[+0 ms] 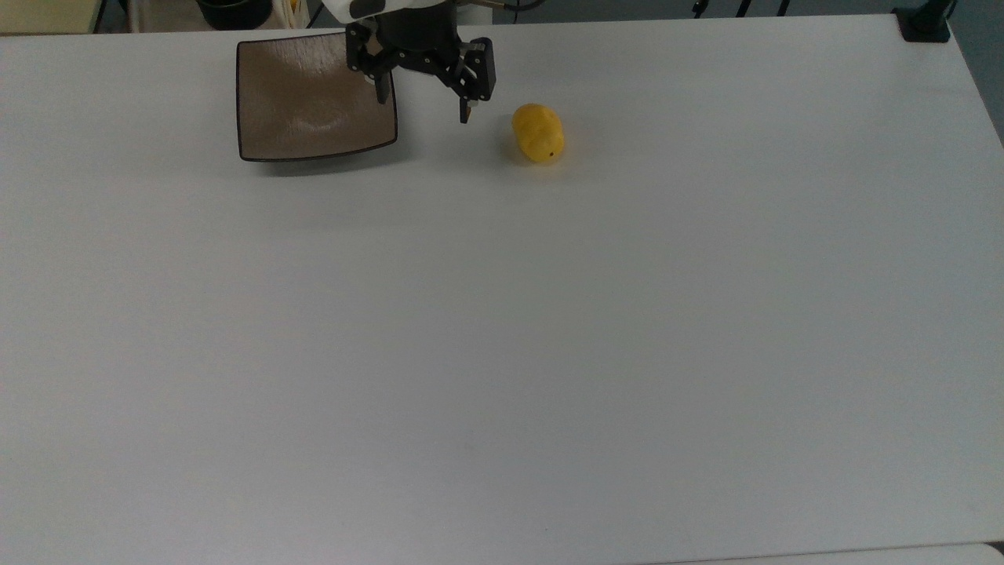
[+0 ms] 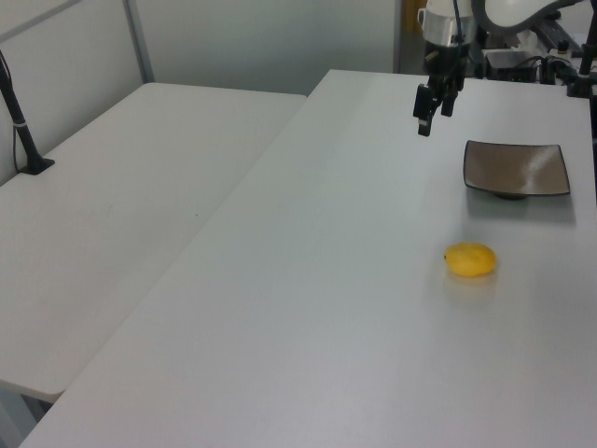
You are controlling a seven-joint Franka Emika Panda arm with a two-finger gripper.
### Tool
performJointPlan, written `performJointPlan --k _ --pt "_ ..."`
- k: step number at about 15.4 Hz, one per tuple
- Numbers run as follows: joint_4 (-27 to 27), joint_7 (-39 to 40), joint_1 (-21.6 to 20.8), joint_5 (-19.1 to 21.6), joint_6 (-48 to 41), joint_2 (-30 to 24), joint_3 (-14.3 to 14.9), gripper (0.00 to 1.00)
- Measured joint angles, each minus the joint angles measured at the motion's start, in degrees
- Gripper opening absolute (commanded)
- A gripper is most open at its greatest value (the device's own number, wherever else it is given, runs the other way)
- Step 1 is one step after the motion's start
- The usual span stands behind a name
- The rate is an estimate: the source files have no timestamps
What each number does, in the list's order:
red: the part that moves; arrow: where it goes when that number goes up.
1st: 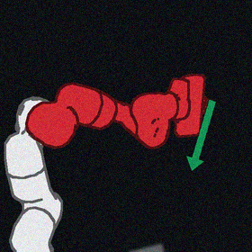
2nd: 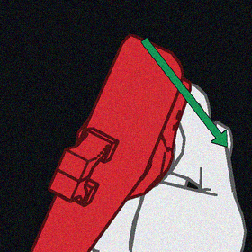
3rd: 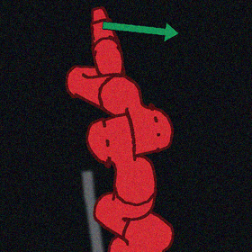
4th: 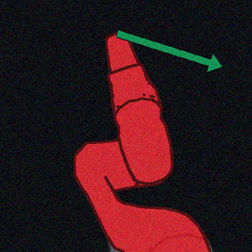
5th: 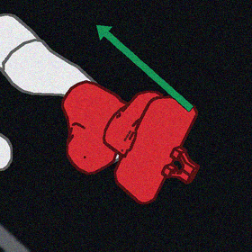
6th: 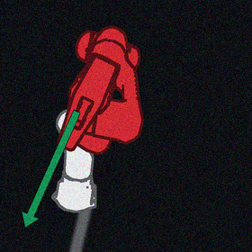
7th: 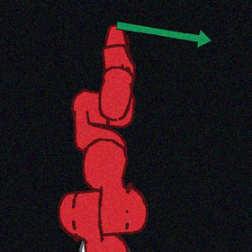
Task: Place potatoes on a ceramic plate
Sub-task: 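Lower the open gripper down around the yellow potato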
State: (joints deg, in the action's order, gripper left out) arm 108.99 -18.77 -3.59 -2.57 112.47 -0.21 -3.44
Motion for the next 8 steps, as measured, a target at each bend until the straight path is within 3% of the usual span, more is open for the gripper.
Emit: performJointPlan --k 8 --pt "4.7 -2.7 -1.7 0.9 1.9 0.1 -5.0 1.0"
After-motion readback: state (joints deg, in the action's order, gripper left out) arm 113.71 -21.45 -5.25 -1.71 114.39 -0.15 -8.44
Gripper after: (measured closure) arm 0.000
